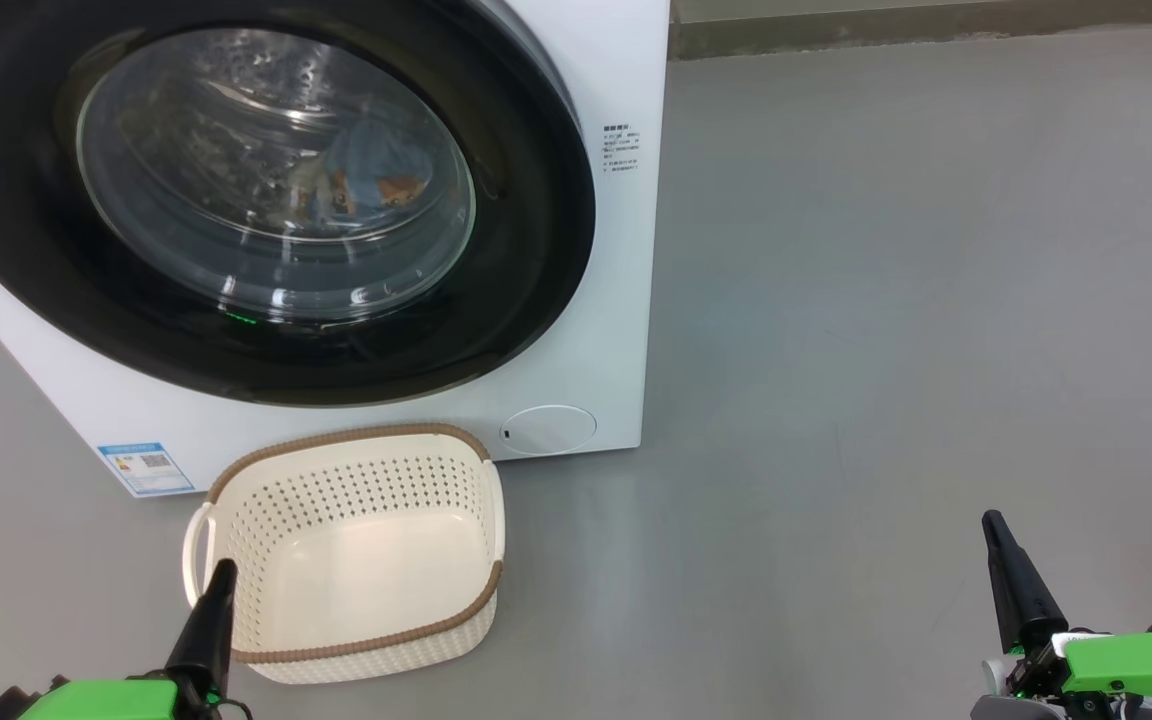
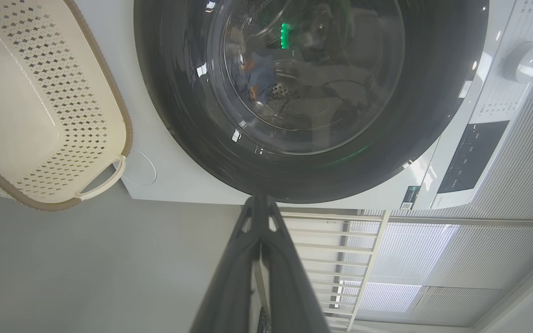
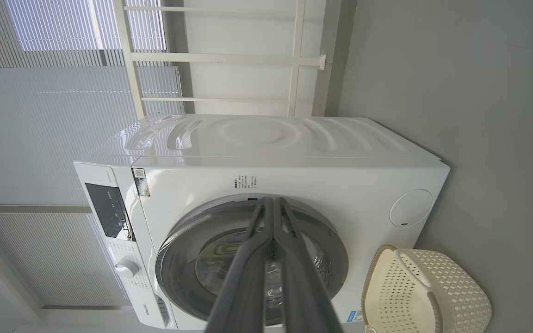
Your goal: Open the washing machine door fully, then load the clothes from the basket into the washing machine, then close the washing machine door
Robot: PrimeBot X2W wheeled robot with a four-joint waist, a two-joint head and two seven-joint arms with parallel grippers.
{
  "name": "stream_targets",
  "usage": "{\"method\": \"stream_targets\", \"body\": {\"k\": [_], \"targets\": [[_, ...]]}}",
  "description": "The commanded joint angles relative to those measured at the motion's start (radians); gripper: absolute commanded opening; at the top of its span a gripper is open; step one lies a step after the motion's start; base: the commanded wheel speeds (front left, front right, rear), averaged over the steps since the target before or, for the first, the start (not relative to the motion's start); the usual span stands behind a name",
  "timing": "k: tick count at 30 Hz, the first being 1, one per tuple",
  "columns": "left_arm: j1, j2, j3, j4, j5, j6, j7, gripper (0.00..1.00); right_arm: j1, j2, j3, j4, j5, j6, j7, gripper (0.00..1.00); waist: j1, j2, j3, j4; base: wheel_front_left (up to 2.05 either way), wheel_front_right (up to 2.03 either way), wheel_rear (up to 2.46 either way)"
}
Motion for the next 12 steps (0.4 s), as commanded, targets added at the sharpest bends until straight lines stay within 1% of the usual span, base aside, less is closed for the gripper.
{"method": "stream_targets", "body": {"k": [1,12], "targets": [[-0.041,0.019,0.029,-0.020,-0.008,-0.007,0.006,0.00,-0.041,-0.004,0.023,-0.025,0.004,0.002,0.008,0.00,0.0000,0.0000,0.000,0.000,0.00,0.00,0.00],[-0.041,0.019,0.029,-0.020,-0.008,-0.007,0.006,0.00,-0.041,-0.004,0.023,-0.025,0.004,0.002,0.008,0.00,0.0000,0.0000,0.000,0.000,0.00,0.00,0.00]]}}
